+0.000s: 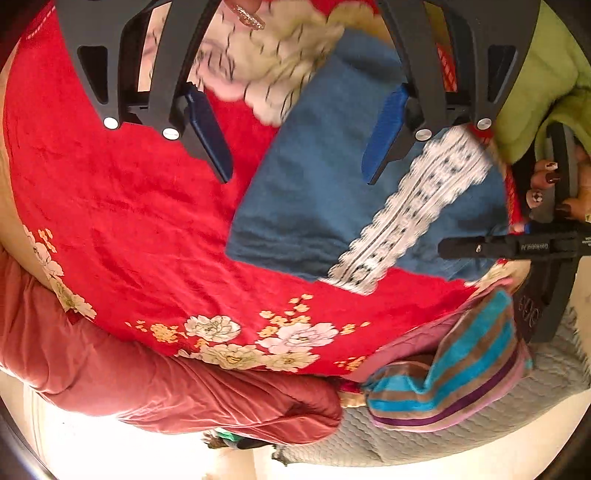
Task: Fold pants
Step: 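Fold the lace leg over onto the other leg with both grippers, then release the lace leg and move both grippers to the waistband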
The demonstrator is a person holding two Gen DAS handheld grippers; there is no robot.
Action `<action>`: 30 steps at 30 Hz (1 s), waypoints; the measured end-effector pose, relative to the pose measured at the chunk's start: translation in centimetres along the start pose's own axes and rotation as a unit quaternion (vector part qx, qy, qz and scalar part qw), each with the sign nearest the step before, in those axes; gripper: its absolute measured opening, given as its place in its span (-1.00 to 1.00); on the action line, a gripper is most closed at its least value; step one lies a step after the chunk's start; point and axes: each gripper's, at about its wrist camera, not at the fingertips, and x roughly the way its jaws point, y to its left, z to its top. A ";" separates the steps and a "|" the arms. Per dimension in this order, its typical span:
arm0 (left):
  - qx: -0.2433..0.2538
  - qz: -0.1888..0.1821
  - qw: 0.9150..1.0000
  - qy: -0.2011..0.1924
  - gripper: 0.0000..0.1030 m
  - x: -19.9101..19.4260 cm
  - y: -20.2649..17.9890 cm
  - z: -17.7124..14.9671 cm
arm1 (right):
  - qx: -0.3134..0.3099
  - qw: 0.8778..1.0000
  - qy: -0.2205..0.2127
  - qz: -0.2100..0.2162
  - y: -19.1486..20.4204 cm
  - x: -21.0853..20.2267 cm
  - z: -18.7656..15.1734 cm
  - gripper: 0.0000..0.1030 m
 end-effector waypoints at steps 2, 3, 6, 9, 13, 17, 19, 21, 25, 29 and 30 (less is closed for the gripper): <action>-0.014 -0.004 1.000 0.008 -0.03 -0.6 0.1 -1.6 | -0.004 1.000 0.005 0.007 0.2 -0.5 -0.6 0.22; -0.022 -0.009 1.000 0.010 -0.03 -0.7 0.1 -1.9 | -0.005 1.000 0.009 0.013 0.2 -0.8 -1.0 -0.07; -0.047 -0.036 0.998 0.019 -0.04 -1.3 0.3 -3.2 | -0.002 0.999 0.022 0.027 0.2 -1.1 -2.1 -0.35; -0.046 -0.040 0.998 0.027 -0.05 -1.2 -0.3 -3.7 | 0.001 0.999 0.026 0.039 0.4 -1.4 -3.0 -0.41; -0.049 -0.046 0.996 0.059 -0.05 0.4 -1.2 -4.1 | -0.006 0.998 0.029 0.061 1.4 -1.5 -4.0 -0.41; -0.065 -0.064 0.992 0.091 -0.05 2.4 -1.8 -4.6 | -0.006 0.997 0.032 0.073 2.1 -0.9 -4.2 -0.38; -0.061 -0.060 0.992 0.092 -0.47 2.5 -2.1 -4.7 | -0.012 0.997 0.036 0.069 2.4 -0.5 -4.1 -0.37; -0.059 -0.047 0.993 0.087 -0.72 2.1 -2.2 -4.9 | -0.014 0.997 0.034 0.070 2.5 -0.7 -4.0 -0.37; 0.011 -0.024 0.998 0.054 -0.72 -0.1 -4.6 -5.0 | -0.029 0.996 0.011 0.084 2.9 -1.9 -3.6 -0.36; -0.003 0.012 0.996 0.087 -0.69 1.7 -3.2 -5.4 | -0.041 0.995 0.035 0.079 3.1 -0.8 -3.8 -0.37; -0.016 0.010 0.996 0.092 -0.65 1.9 -2.6 -5.5 | -0.044 0.995 0.051 0.072 3.2 -0.3 -4.1 -0.38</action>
